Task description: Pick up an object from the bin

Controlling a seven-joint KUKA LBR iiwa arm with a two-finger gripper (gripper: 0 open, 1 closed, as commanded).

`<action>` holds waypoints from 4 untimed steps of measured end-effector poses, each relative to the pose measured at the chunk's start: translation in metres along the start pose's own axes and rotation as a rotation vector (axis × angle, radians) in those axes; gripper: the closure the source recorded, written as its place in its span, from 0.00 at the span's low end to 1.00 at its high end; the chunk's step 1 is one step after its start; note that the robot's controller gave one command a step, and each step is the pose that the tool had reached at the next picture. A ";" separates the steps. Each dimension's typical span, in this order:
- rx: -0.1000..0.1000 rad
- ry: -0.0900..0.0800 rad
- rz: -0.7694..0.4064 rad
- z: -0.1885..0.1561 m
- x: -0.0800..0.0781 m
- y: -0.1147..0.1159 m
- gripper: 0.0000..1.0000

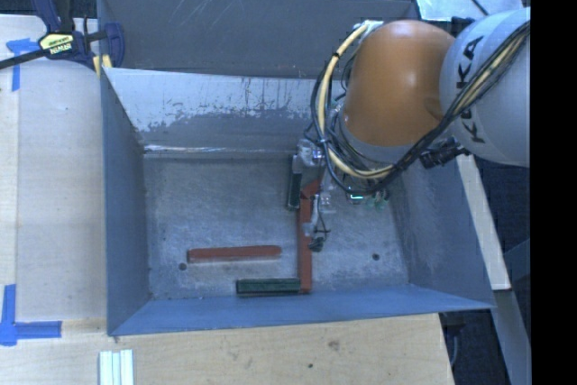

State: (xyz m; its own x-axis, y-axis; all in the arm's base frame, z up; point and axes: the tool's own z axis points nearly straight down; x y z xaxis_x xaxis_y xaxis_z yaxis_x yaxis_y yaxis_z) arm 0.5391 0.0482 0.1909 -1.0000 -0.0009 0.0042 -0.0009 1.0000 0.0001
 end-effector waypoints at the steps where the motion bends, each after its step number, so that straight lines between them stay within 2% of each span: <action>1: 0.000 -0.007 0.002 -0.004 -0.002 0.000 0.00; 2: 0.000 -0.012 -0.053 0.069 0.000 0.048 0.00; 3: 0.000 -0.003 -0.058 0.124 0.030 0.106 0.00; 4: -0.001 -0.009 -0.033 0.121 0.012 0.086 0.00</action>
Offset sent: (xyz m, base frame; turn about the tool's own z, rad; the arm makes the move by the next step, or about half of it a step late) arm -0.0048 0.0818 -0.1209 -0.0906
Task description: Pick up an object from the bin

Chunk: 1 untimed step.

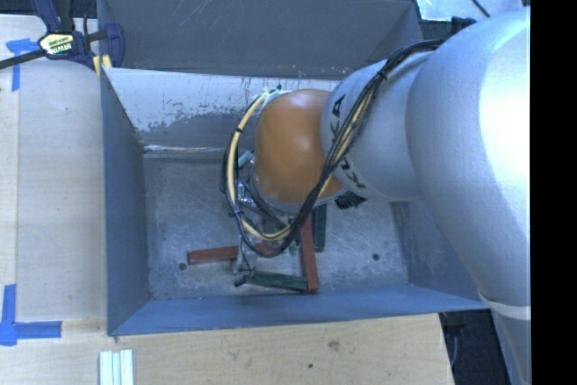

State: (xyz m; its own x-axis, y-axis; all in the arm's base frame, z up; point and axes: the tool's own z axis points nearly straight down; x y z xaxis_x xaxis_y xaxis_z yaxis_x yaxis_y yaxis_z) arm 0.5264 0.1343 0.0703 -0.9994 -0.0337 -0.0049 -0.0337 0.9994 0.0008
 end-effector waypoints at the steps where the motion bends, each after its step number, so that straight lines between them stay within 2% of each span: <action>1: 0.001 0.002 -0.024 0.002 0.015 0.018 0.00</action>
Offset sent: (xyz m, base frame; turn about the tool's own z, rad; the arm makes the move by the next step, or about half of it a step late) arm 0.0000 0.0000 0.0000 0.0000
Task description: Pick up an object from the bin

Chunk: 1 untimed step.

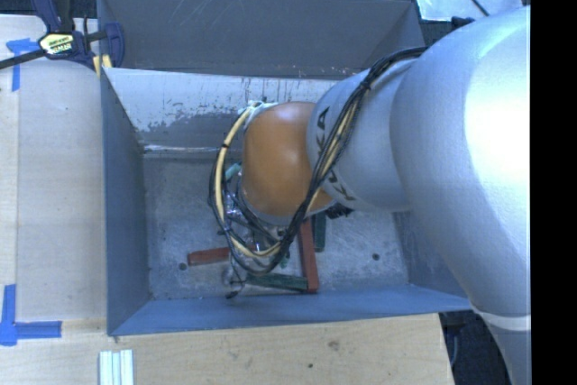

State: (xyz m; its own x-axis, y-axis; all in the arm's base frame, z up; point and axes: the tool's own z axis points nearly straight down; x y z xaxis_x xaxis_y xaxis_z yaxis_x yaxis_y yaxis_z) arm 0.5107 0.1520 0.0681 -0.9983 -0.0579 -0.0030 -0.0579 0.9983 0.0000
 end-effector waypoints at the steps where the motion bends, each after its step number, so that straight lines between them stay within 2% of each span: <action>1: -0.001 -0.003 0.026 -0.003 -0.016 -0.019 1.00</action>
Offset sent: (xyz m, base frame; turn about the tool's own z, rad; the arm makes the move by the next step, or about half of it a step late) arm 0.0000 0.0000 0.0000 0.0000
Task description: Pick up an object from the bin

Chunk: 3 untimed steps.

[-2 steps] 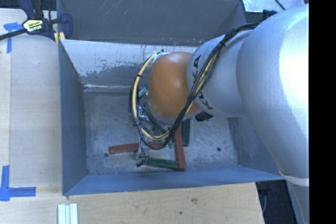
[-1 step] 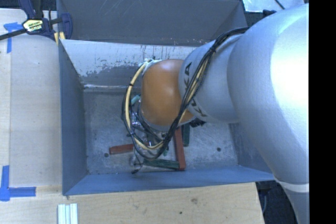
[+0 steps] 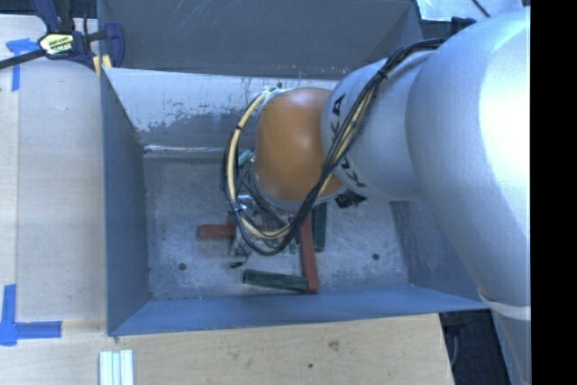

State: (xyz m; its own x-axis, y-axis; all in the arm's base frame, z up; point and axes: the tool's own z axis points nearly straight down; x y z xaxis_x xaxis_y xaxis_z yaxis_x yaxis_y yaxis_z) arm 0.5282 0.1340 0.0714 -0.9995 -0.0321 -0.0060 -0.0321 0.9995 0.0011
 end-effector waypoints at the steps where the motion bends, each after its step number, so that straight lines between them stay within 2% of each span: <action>1: 0.000 0.000 0.000 0.000 0.000 0.000 1.00; 2: 0.001 0.004 0.000 -0.003 0.001 0.000 1.00; 3: 0.003 0.014 0.000 -0.020 0.003 -0.001 1.00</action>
Offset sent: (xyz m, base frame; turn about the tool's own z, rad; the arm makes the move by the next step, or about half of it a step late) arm -0.0001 0.0002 0.0493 0.0000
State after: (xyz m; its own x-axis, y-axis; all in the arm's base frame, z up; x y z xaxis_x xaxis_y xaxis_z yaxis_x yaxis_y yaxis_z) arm 0.5246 0.1332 0.0919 -0.9995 -0.0321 0.0080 -0.0321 0.9995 -0.0015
